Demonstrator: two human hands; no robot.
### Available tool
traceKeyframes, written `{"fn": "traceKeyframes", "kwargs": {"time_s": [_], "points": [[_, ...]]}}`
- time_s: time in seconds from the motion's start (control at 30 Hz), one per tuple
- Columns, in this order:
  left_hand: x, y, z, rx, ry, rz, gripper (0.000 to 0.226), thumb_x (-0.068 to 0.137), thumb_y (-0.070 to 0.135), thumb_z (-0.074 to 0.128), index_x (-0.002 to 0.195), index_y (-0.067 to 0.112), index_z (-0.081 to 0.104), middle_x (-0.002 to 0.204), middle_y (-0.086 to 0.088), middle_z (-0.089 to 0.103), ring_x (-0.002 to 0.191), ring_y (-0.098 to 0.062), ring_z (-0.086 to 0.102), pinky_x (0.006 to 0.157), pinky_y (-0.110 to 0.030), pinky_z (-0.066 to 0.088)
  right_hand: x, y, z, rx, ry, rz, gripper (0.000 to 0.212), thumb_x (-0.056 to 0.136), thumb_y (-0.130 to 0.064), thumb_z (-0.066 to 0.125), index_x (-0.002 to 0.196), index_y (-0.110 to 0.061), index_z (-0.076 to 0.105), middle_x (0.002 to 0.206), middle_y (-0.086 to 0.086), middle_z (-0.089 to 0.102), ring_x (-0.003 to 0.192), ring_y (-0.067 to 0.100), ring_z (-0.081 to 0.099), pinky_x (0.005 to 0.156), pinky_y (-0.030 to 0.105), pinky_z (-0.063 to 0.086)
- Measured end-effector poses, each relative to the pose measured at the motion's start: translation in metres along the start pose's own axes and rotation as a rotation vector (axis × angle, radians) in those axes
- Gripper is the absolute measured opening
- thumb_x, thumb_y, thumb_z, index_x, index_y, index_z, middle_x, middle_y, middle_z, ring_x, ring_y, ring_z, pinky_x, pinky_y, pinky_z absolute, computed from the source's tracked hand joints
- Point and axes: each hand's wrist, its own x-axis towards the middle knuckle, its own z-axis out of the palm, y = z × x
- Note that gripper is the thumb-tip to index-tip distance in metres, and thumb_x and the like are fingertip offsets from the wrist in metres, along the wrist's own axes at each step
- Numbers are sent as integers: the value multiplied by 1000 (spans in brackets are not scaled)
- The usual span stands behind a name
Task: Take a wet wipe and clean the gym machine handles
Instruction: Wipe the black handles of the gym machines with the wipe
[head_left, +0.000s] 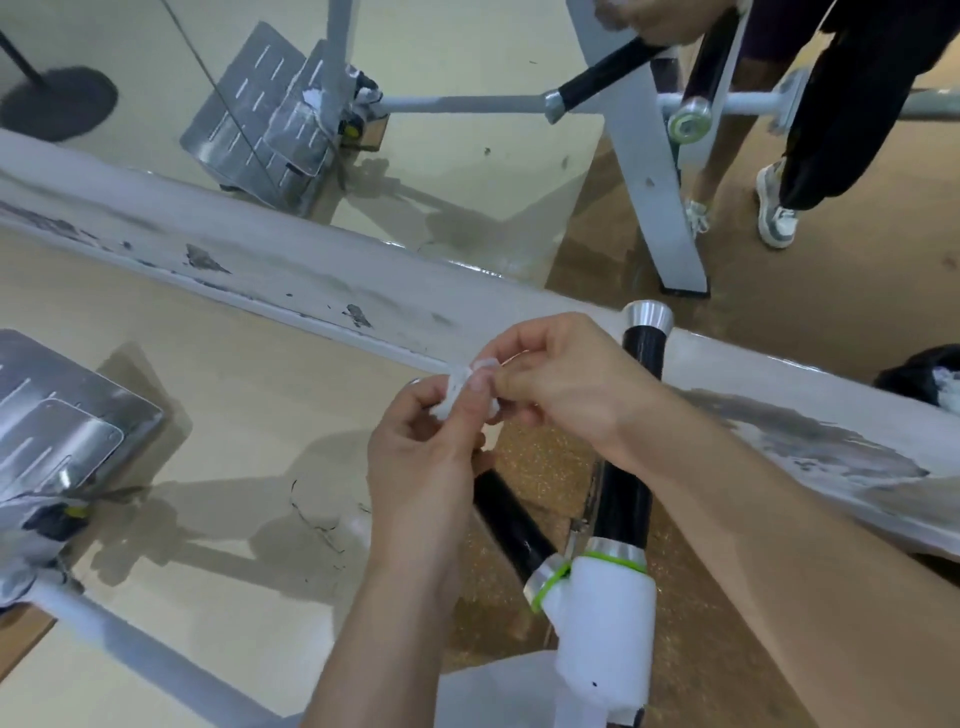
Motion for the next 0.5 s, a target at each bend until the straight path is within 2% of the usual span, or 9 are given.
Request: {"fn": "traceKeyframes", "kwargs": {"time_s": [0.1,0.17,0.23,0.33,0.4,0.47,0.5], "points": [[7,-5,-15,-48,56,2,12,81,14,74,90,9,67,78,-9,63,63,-14,57,63,-27,52,3,6,12,47,106,51,5,88,-6,64,85,-8,65,67,9,66,52,10,61,44,18,41],[6,-8,-25,3,52,48,6,81,5,73,86,5,68,68,-5,62,57,-14,57,61,-26,53,1,9,17,164,197,103,5,90,-5,62,88,-9,64,73,12,67,52,10,63,45,19,44],[-3,-9,-34,51,8,81,8,83,1,69,83,9,68,62,-2,61,53,-13,55,56,-23,52,-8,13,18,132,199,74,6,90,-7,63,89,-13,64,72,11,69,53,8,64,48,20,45],[-25,-14,-42,119,-131,56,12,84,6,68,84,17,75,64,1,64,53,-10,54,54,-20,48,-35,20,18,-334,228,-130,12,85,-12,68,79,-23,68,65,-5,67,52,0,59,50,10,41],[-40,-19,-46,188,-216,25,7,81,14,74,81,19,78,62,10,68,53,-3,57,55,-15,46,-52,20,17,-633,235,-236,12,80,-16,71,73,-27,69,63,-11,64,62,-2,59,56,7,42],[-52,-26,-48,281,-314,69,5,81,25,73,82,25,78,70,14,71,64,0,63,60,-14,48,-67,21,15,-851,118,-212,7,82,-23,69,78,-28,71,68,-13,66,74,-1,61,68,11,46],[-55,-30,-49,397,-358,153,8,84,31,69,85,30,77,80,15,71,76,-1,64,67,-14,48,-73,26,14,-972,32,-188,7,85,-25,64,82,-27,70,72,-10,67,75,5,62,68,15,46]]}}
